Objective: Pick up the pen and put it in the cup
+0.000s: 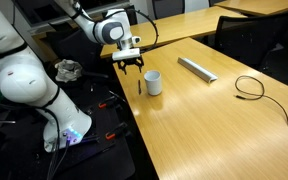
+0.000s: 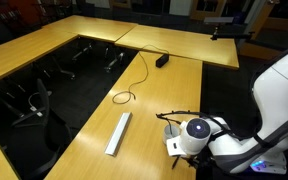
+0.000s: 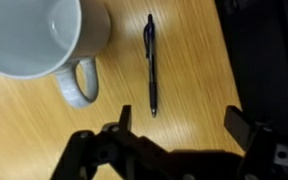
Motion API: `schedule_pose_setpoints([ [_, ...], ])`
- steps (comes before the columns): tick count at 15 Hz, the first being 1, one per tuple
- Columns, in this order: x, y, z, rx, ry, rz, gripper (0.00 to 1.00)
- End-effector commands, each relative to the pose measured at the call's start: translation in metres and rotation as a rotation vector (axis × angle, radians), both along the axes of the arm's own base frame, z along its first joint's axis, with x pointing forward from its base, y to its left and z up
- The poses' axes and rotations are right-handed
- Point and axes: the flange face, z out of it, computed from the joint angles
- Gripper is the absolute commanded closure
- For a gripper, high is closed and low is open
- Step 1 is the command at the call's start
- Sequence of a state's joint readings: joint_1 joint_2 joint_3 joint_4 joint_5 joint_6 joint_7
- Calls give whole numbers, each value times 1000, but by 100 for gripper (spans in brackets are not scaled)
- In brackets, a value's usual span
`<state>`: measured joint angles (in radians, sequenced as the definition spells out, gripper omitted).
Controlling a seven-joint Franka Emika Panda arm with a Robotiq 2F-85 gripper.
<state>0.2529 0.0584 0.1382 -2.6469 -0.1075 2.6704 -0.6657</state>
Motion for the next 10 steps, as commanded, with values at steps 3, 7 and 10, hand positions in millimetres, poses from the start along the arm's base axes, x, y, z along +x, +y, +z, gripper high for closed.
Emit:
schedule_pose_setpoints([
  [3,2,1,-28,-47,12,113,0],
  [7,12,-7,-55,-39,57,141,1],
  [10,18,-5,-74,-40,81,160,19],
])
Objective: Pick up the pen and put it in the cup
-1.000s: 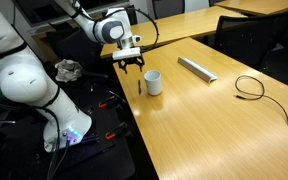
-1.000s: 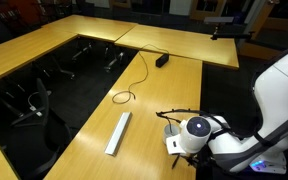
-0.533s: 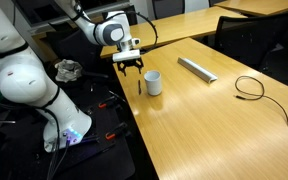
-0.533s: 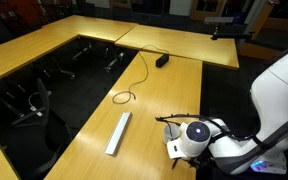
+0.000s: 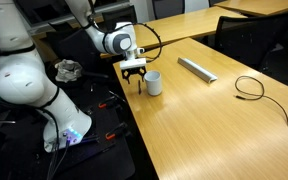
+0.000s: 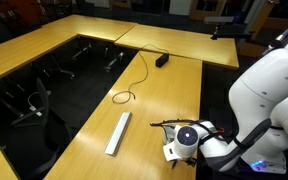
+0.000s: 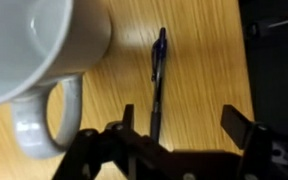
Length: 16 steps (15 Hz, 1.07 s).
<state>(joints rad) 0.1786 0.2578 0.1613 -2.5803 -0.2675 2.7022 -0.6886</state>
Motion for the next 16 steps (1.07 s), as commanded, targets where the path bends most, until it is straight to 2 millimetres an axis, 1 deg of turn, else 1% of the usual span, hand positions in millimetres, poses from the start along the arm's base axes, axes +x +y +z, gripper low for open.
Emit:
schedule_pose_setpoints([
  [1,11,8,-16,8,-2,59,20],
  [2,13,12,-19,-4,-7,86,25],
  [3,16,15,-21,-13,-10,105,29],
  [4,18,18,-23,-28,-16,119,28],
  [5,20,20,-24,-27,-21,131,47],
  [6,22,21,-24,-30,-30,139,53],
  [7,24,23,-25,-23,-32,144,55],
  [8,25,23,-25,-18,-32,139,61],
  [12,27,26,-26,4,-25,104,93],
  [13,27,27,-24,10,-25,104,98],
  [14,26,30,-21,22,-21,104,100],
  [15,25,32,-20,45,-16,99,100],
  [16,25,34,-16,82,-16,90,97],
])
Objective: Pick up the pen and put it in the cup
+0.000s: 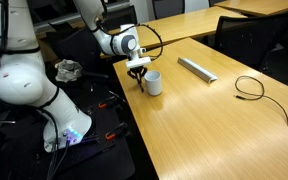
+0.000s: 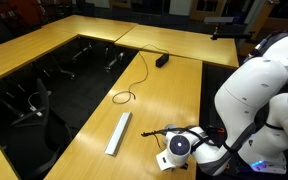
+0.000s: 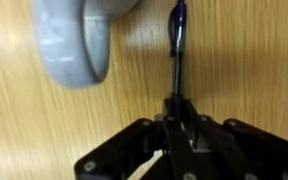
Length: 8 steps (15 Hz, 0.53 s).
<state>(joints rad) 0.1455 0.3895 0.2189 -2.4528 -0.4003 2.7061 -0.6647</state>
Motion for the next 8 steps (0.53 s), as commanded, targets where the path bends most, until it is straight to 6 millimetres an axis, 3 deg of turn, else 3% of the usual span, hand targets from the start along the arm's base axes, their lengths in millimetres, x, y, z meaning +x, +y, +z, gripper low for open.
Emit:
schedule_pose_setpoints([
  [1,-1,8,9,115,3,-36,97],
  [5,17,14,33,332,-31,-38,97],
  [8,42,3,57,493,-44,23,97],
])
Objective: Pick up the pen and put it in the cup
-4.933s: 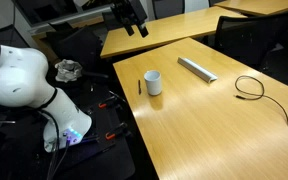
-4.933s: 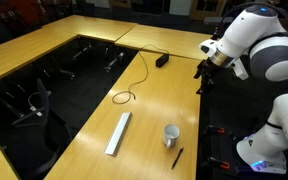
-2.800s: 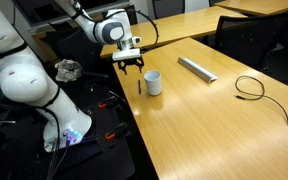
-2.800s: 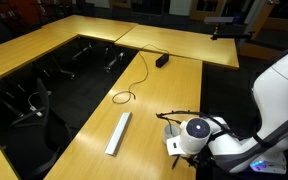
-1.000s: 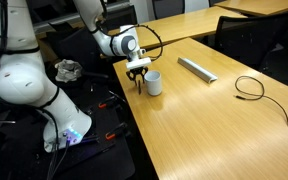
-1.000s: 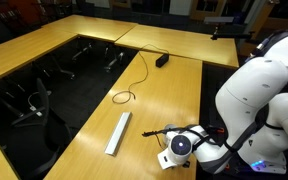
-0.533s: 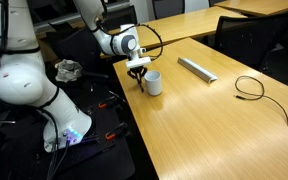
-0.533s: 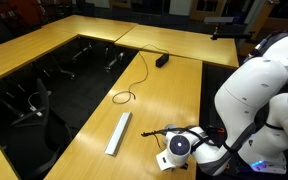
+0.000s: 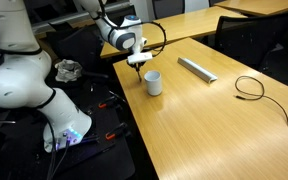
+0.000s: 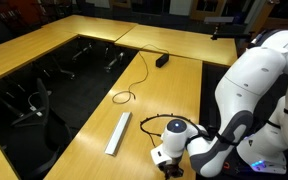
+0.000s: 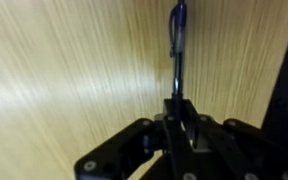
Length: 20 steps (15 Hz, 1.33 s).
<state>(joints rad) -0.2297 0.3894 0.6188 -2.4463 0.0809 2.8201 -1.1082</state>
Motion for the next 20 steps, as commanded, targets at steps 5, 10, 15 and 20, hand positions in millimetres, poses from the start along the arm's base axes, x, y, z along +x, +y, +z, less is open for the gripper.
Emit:
schedule_pose_setpoints([
  [5,50,-40,57,381,-60,143,97],
  [10,60,-72,79,620,-35,238,97],
  [15,52,-107,94,752,-41,285,97],
  [20,38,-158,116,768,-49,320,97],
])
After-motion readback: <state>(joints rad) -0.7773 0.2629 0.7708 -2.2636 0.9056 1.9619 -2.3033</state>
